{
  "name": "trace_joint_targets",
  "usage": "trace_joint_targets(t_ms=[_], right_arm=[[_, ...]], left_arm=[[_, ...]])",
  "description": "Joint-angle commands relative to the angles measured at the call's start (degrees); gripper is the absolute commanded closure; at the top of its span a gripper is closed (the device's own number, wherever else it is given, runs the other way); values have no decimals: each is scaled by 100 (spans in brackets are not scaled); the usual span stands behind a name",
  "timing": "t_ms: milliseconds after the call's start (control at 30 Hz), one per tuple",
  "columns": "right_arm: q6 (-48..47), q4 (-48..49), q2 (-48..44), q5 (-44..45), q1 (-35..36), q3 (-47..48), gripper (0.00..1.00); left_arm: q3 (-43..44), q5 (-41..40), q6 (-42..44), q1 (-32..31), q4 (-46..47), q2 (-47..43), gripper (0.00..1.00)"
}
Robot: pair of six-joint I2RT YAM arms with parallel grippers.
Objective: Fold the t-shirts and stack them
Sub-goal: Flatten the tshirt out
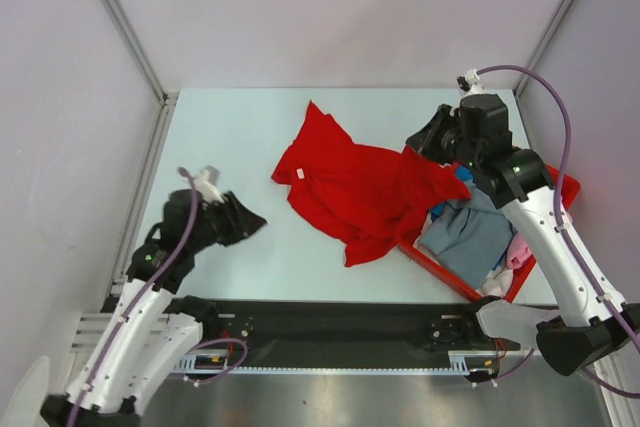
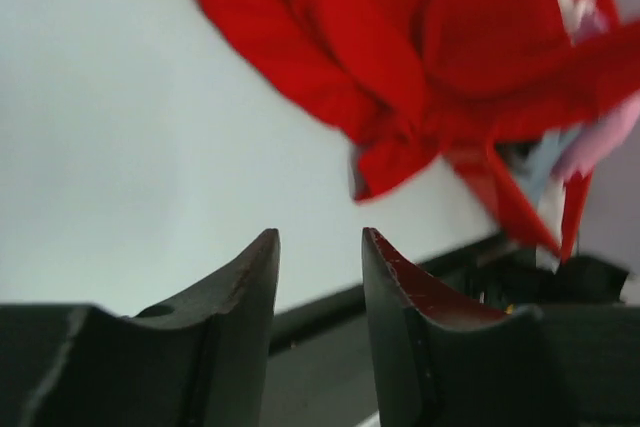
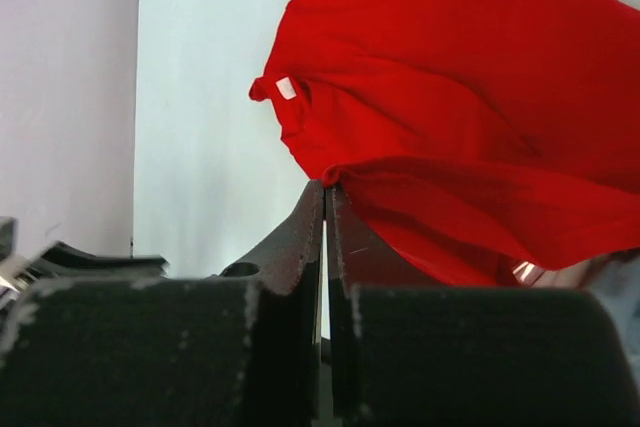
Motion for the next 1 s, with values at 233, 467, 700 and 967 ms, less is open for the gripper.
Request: trace_joint_targets(t_ms=[233,467,700,967], right_arm=[[41,65,-137,282,-92,-137,100],[120,92,-383,168,-320,-498,100],[85,74,-532,150,-505,-630,100],[59,145,-533,-175,-663,-622,100]], left_arm=[[273,-1802,-772,-3684,1942,2151,43],[878,-1301,-42,-4091,2842,3980,40],[1511,-748,863,-4109,2888,5123,44],[1371,-343,1734,-4153,2746,5457,46]])
